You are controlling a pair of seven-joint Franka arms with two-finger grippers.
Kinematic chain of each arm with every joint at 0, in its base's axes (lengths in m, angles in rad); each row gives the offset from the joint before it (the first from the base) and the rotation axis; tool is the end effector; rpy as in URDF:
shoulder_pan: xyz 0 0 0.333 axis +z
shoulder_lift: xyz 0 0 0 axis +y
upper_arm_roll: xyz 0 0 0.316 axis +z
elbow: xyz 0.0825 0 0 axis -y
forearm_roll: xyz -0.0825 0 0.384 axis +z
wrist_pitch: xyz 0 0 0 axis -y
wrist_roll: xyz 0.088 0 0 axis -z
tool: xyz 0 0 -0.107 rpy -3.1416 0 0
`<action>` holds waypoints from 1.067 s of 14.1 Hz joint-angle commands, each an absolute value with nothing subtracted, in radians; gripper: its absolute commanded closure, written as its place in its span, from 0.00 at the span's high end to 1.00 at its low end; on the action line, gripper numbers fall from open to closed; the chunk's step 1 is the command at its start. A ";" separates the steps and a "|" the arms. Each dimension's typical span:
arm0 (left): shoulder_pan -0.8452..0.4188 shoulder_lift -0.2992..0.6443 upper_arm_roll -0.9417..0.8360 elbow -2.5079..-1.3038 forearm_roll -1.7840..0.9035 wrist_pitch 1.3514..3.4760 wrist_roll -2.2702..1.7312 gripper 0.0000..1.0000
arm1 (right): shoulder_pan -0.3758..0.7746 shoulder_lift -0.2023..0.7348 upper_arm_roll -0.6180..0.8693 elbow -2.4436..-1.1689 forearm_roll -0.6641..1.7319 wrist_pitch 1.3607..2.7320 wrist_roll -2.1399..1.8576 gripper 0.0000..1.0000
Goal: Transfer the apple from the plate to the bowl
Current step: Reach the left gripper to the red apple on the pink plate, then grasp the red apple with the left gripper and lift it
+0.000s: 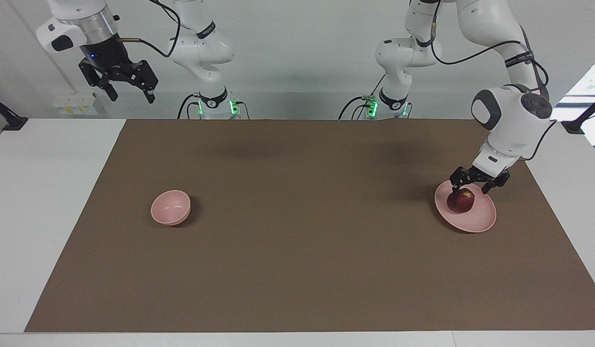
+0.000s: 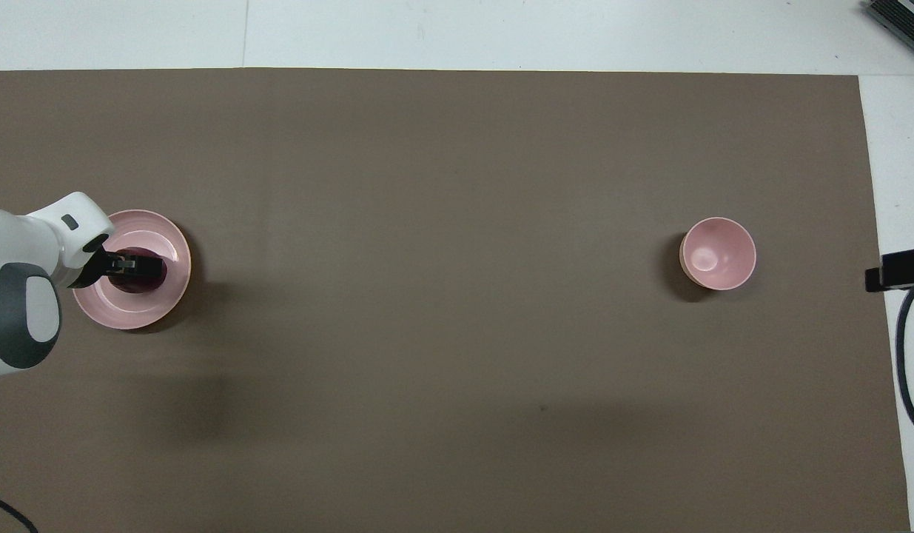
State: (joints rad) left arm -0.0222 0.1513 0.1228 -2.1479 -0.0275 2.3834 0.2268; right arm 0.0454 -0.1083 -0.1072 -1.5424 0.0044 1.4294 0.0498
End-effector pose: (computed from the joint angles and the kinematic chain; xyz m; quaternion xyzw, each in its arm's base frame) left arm 0.5646 0.0558 0.3403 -0.9976 0.0545 -0.0423 0.0063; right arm 0.5036 -0.0344 0.6824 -0.9984 0.0551 0.0026 0.0080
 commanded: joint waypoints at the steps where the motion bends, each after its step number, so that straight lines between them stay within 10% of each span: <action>1: -0.014 0.127 0.118 -2.175 -0.041 2.411 0.242 0.41 | 0.046 -0.115 -0.109 -1.546 -0.008 1.428 0.031 1.00; 3: -0.015 0.133 0.118 -2.160 -0.041 2.414 0.242 0.00 | 0.046 -0.115 -0.107 -1.545 -0.006 1.428 0.029 1.00; 15: -0.133 -0.063 0.101 -2.144 -0.213 2.132 0.200 0.00 | 0.069 -0.115 -0.072 -1.661 0.121 1.564 0.038 1.00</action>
State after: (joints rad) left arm -0.0827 -0.0447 0.0911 -2.1269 -0.1739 2.1506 0.2241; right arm 0.0732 -0.1059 -0.0794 -1.5854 0.0608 1.4826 0.0337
